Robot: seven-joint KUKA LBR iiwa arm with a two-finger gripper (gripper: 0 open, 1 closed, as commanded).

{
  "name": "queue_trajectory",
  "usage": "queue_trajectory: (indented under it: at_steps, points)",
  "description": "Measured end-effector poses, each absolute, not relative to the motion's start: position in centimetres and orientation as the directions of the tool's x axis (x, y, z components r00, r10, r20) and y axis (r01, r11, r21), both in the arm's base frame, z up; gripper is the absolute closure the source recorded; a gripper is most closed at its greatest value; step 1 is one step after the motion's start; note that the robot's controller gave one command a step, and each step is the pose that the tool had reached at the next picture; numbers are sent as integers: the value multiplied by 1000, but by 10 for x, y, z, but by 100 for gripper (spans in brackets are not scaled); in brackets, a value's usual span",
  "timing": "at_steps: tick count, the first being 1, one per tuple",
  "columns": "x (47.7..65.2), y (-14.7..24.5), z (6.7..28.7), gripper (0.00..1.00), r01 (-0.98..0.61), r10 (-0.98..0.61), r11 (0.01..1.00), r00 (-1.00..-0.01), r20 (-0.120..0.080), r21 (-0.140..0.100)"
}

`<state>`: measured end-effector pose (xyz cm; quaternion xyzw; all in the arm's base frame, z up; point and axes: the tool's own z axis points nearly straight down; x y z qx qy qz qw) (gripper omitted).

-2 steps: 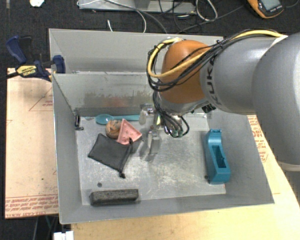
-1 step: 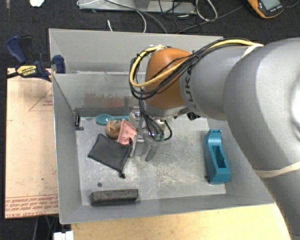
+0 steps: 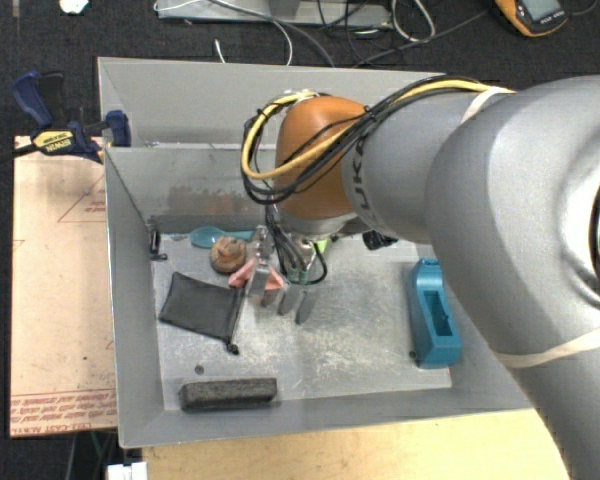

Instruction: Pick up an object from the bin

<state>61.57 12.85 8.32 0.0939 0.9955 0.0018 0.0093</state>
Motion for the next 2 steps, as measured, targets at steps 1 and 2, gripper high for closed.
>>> queue_trajectory:
  at_steps: [1,2]
  points:
    - [616,129,83,100,187,188,982,-982,-18,5]
    - [586,141,80,100,424,425,905,-905,-33,19]
